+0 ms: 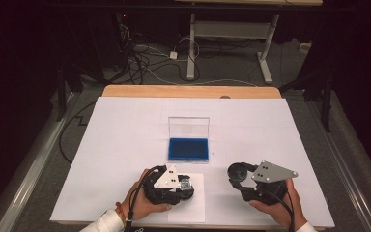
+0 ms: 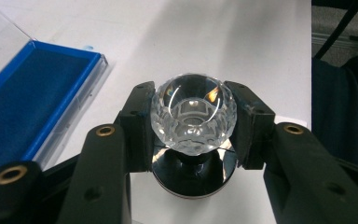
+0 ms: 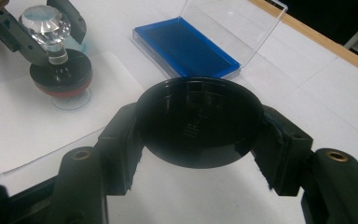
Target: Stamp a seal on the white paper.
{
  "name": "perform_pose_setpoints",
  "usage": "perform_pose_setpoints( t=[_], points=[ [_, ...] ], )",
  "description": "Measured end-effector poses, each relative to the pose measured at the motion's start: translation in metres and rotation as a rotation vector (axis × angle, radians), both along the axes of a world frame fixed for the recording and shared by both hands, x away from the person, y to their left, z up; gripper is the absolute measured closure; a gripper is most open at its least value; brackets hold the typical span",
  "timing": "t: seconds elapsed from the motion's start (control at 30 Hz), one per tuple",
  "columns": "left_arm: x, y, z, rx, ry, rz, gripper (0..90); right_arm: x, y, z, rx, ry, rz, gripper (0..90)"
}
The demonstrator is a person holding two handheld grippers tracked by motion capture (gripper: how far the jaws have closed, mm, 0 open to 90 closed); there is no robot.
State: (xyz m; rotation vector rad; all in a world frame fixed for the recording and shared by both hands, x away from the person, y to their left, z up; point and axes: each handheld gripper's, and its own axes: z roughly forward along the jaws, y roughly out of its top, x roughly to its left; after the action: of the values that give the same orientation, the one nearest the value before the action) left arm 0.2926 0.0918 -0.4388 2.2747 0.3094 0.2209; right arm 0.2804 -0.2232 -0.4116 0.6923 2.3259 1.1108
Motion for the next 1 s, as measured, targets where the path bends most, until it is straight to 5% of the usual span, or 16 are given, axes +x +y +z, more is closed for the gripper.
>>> perform_pose_setpoints(
  t=[1.0],
  points=[
    [0.004,0.000,-0.016,0.020,0.033,-0.020,54.4,0.000,0.003,-0.001,-0.006,0.004,0.008,38.5]
  ],
)
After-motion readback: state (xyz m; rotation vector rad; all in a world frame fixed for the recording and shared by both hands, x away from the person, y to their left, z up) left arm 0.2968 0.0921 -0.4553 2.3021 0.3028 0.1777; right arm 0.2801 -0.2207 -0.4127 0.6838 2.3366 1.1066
